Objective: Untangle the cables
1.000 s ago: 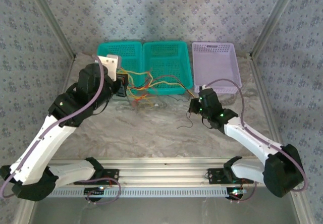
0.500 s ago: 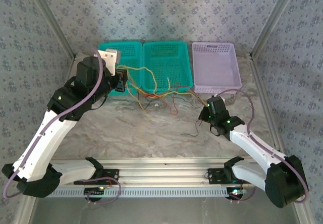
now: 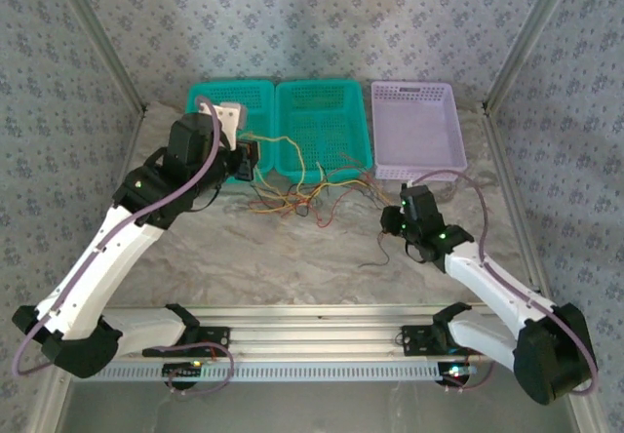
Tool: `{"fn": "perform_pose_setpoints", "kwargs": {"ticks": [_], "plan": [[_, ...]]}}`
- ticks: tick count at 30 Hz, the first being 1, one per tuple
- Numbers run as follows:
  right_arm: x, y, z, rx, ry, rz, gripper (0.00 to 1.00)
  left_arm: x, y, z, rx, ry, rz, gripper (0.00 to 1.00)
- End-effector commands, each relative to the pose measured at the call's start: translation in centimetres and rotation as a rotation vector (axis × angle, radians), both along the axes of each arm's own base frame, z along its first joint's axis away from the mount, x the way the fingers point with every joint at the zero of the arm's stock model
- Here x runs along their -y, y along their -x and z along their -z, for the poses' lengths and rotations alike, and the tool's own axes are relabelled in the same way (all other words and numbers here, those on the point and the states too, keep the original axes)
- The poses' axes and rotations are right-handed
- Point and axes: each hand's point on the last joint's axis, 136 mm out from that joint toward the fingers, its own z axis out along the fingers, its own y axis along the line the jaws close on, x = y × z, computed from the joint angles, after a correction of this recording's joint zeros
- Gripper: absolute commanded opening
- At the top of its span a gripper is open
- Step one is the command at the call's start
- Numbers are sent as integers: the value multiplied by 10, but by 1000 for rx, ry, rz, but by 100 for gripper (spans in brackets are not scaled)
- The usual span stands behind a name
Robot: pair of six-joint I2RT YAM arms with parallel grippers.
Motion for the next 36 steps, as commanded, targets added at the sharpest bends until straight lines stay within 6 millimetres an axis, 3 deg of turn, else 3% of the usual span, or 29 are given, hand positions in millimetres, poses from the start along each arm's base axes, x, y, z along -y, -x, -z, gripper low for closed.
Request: {"fn": "perform_pose_setpoints", "kwargs": {"ticks": [1, 7, 11, 15, 17, 26, 30, 36], "plan": [[-23, -1, -19, 50, -36, -107, 38, 7, -3, -12, 24, 67, 17, 0], [-51, 8, -88, 260, -66, -243, 69, 23, -2, 1, -9, 100, 83, 0], [-77, 7, -125, 342, -129, -345, 74, 40, 1, 8, -36, 139, 144, 0], [-120, 3, -162, 436, -186, -498, 74, 54, 1, 16, -63, 145, 176, 0], [-138, -1, -170, 464, -152, -545, 74, 62, 3, 17, -68, 152, 203, 0], [-173, -42, -180, 559, -75, -591, 77, 73, 23, 18, -74, 196, 306, 0], [-191, -52, -163, 537, -72, -635, 77, 72, 30, 18, -70, 222, 323, 0], [-199, -66, -145, 539, -61, -628, 77, 74, 40, 12, -58, 275, 364, 0]]}}
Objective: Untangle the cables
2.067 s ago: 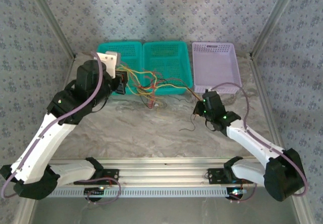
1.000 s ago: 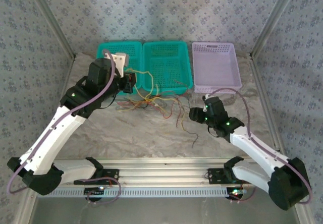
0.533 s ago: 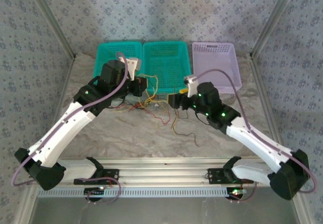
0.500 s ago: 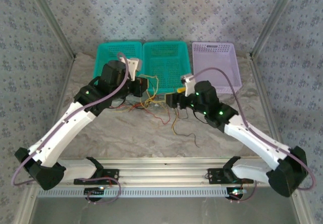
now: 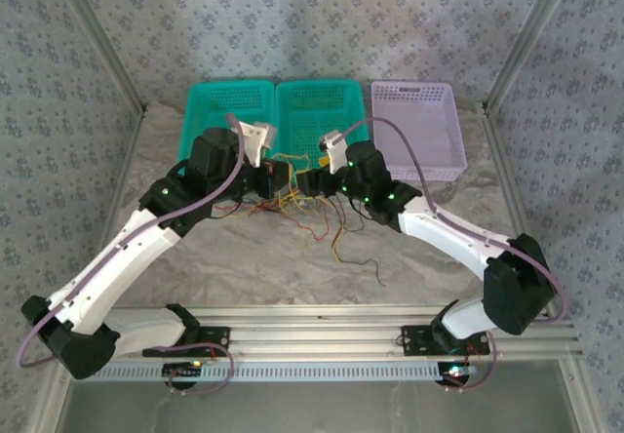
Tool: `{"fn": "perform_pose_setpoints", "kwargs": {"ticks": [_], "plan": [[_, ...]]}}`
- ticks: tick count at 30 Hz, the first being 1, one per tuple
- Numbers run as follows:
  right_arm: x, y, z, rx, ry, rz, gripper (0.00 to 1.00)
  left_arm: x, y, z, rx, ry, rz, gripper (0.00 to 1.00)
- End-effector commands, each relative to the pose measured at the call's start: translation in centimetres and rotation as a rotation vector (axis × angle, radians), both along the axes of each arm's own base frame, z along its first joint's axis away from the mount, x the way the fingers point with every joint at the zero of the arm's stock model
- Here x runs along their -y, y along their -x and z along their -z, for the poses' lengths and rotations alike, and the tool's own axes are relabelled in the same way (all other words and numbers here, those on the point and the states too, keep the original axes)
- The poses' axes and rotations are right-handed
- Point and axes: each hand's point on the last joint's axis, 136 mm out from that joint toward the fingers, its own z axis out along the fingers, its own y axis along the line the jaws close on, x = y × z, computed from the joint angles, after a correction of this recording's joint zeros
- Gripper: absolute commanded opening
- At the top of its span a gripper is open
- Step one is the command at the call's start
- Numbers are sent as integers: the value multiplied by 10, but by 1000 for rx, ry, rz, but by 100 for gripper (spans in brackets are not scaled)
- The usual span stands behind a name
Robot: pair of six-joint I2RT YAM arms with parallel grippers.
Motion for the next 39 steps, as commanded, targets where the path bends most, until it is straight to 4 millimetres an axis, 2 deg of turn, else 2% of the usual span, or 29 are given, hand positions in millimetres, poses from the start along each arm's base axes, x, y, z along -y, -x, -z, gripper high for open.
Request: {"fn": "perform_pose_setpoints", "kwargs": {"ticks": [1, 5, 9, 12, 17, 19, 21, 26, 27, 31, 34, 39], "plan": [[-11, -11, -14, 69, -31, -19, 76, 7, 12, -26, 49, 104, 57, 0], [-17, -16, -14, 61, -70, -24, 68, 10, 17, -27, 45, 130, 83, 0], [-18, -15, -21, 62, -103, -30, 25, 11, 21, -25, 44, 149, 99, 0], [-7, -16, -27, 81, -90, 17, 1, 7, 21, -22, 49, 138, 84, 0], [26, -27, -32, 84, -22, 179, 0, 3, 20, -15, 50, 110, 67, 2], [36, -29, -33, 80, -18, 214, 0, 3, 18, -13, 46, 107, 60, 10], [45, -30, -36, 77, -27, 252, 0, 4, 17, -11, 44, 109, 59, 23], [63, -32, -44, 56, -63, 308, 0, 5, 20, -8, 38, 123, 70, 48], [66, -34, -46, 49, -70, 314, 0, 5, 21, -7, 38, 126, 74, 51], [71, -34, -54, 38, -99, 317, 0, 7, 23, 5, 11, 133, 81, 53], [72, -31, -64, 32, -135, 303, 0, 11, 23, 24, -36, 139, 84, 53], [74, -22, -98, 45, -216, 273, 0, 16, 24, 64, -115, 141, 80, 53]]}}
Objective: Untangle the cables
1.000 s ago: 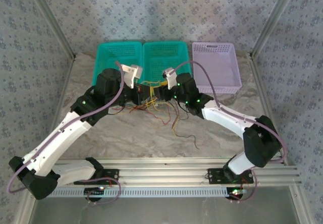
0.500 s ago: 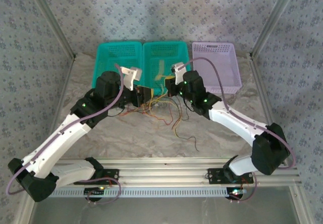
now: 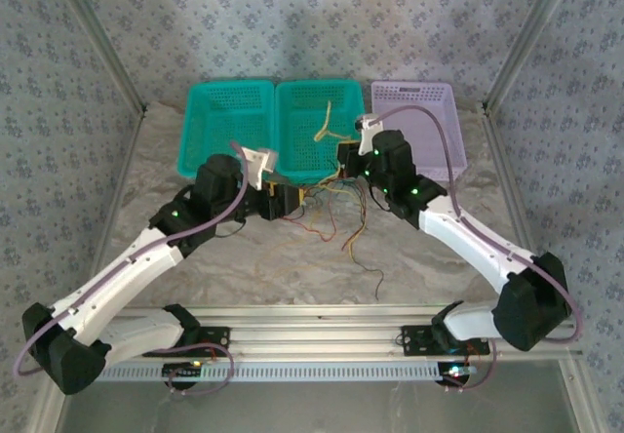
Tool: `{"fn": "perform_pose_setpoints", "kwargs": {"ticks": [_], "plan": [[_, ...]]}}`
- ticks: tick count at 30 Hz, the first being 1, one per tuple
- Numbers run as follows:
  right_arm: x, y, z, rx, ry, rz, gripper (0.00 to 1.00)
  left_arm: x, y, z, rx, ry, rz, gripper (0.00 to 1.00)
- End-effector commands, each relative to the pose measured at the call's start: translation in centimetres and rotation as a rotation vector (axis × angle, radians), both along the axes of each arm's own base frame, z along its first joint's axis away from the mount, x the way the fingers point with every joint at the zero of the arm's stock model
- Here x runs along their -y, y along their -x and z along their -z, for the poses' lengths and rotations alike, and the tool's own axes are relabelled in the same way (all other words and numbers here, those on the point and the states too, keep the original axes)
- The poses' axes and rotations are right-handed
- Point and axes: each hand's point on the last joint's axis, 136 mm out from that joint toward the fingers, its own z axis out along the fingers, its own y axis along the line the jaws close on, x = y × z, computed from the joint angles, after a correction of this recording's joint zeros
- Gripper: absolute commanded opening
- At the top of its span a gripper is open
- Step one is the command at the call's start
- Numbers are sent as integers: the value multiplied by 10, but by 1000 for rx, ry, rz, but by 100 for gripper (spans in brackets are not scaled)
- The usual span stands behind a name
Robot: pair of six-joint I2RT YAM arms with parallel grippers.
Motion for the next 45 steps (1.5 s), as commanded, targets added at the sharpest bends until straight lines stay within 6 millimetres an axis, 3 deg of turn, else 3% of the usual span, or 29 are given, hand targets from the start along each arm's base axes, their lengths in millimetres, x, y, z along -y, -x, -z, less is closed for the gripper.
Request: {"fn": "perform_pose_setpoints", "kwargs": {"ticks": [1, 5, 13, 16, 20, 22, 27, 33, 45], "plan": [[0, 10, -60, 66, -120, -33, 0, 9, 3, 8, -22, 53, 23, 53], [-2, 14, -75, 83, -129, -58, 0, 20, 6, 38, -55, -5, 58, 53], [4, 13, -70, 69, -102, -42, 0, 34, 35, 107, -155, -211, 186, 53], [9, 12, -70, 66, -96, -31, 0, 31, 51, 132, -190, -323, 218, 53], [15, 12, -68, 60, -99, -23, 0, 8, 66, 166, -281, -471, 178, 52], [19, 13, -68, 58, -99, -19, 0, -11, 67, 175, -312, -519, 96, 52], [22, 13, -64, 49, -100, -17, 0, -60, 68, 175, -317, -565, -117, 58], [20, 14, -61, 39, -109, -28, 0, -91, 79, 188, -372, -643, -204, 61], [14, 16, -60, 27, -124, -52, 0, -90, 84, 226, -428, -673, -191, 58]]}}
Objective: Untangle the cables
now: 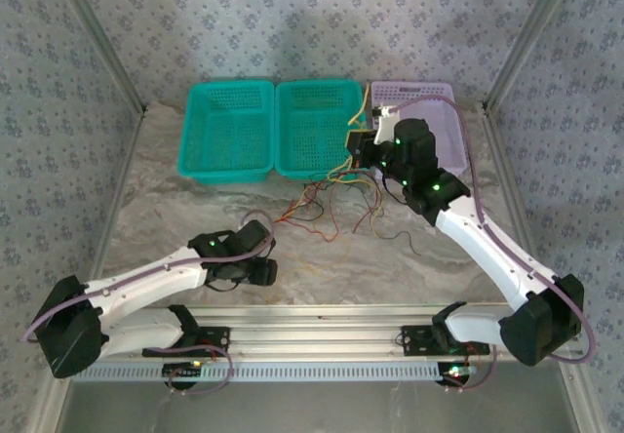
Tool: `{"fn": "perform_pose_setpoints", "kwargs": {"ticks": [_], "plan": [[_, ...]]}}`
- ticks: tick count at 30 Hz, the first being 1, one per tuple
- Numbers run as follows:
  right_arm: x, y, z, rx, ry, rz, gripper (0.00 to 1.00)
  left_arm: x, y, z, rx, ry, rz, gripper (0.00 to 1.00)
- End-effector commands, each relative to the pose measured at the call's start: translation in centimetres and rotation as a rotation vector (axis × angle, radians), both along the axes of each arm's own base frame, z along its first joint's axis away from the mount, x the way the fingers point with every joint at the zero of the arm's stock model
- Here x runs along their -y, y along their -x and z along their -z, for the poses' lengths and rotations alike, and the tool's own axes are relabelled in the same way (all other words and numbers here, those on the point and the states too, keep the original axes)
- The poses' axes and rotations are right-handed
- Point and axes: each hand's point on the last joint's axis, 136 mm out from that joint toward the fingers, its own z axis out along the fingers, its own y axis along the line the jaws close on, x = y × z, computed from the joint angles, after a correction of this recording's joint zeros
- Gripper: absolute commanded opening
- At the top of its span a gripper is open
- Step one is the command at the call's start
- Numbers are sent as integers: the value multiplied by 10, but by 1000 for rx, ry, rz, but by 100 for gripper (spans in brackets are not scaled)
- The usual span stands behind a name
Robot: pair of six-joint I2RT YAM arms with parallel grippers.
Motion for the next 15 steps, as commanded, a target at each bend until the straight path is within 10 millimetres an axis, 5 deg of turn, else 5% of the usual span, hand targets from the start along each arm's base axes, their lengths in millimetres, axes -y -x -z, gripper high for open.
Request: {"fn": "perform_pose_setpoints", "kwargs": {"ticks": [1, 9, 15], "plan": [[-3, 5, -14, 21, -41, -18, 0, 3, 0, 8, -12, 14, -8, 57], [-7, 6, -13, 17, -41, -30, 0, 25, 4, 20, -65, 95, 25, 46], [-8, 7, -10, 10, -37, -34, 0, 38, 2, 17, -74, 135, 53, 11]]}}
